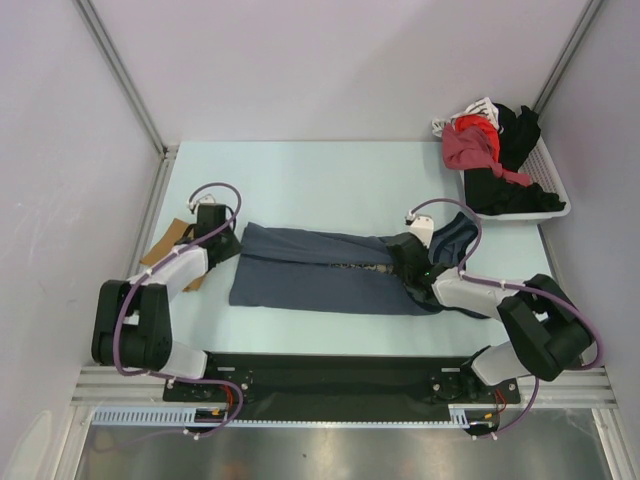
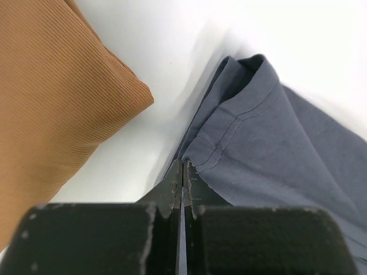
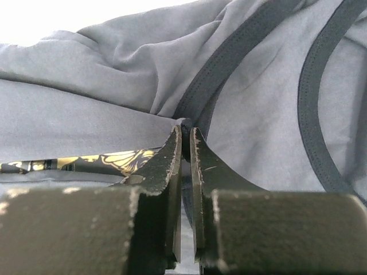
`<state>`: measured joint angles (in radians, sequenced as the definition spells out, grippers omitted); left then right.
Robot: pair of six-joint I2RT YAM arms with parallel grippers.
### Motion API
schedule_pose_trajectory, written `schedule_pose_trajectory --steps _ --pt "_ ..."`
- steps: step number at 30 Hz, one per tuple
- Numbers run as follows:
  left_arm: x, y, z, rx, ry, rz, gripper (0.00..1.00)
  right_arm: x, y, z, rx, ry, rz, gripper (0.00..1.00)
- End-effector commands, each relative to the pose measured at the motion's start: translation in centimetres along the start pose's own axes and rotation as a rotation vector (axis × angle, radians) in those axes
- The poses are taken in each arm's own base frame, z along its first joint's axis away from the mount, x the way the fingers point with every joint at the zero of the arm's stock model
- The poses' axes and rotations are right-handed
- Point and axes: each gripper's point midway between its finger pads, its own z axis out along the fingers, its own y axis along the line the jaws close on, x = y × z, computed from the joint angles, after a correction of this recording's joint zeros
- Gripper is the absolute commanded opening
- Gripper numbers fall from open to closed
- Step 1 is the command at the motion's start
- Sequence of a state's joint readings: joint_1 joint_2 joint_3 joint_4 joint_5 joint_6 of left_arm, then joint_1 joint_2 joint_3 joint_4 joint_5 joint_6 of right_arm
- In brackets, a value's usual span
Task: Fold and stack the tank tops
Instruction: Fold the tank top
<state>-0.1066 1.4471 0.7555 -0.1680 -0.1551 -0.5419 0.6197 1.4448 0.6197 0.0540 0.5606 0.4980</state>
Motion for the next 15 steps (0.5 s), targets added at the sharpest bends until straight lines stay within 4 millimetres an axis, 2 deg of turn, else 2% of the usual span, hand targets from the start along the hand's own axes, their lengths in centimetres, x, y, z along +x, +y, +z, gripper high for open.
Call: schedule_pose_trajectory --steps 1,7,12,13,15 --pt "-2.7 0.0 -1.8 -0.013 -0.107 -0.021 0.0 -1.6 -0.6 -0.6 0.044 -0.047 0.007 0.08" --pt "-1.5 -0.1 -2.1 0.016 -0.098 -0.024 0.02 -0.4 -0.7 0.0 0.05 -0.007 -0.012 0.1" --pt "0.3 1.1 -1.2 -0.037 -0.057 -0.028 0.1 -0.2 -0.5 0.2 0.051 0.003 -0.009 0.12" --pt "0.5 1.3 -1.2 -0.048 -0.056 -0.045 0.12 0.5 -0.9 0.1 0.071 0.03 -0.027 0.13" --pt "1.0 1.7 -1.2 -0.058 -0.057 -0.053 0.18 0.4 -1.1 0.0 0.083 0.028 -0.021 0.22"
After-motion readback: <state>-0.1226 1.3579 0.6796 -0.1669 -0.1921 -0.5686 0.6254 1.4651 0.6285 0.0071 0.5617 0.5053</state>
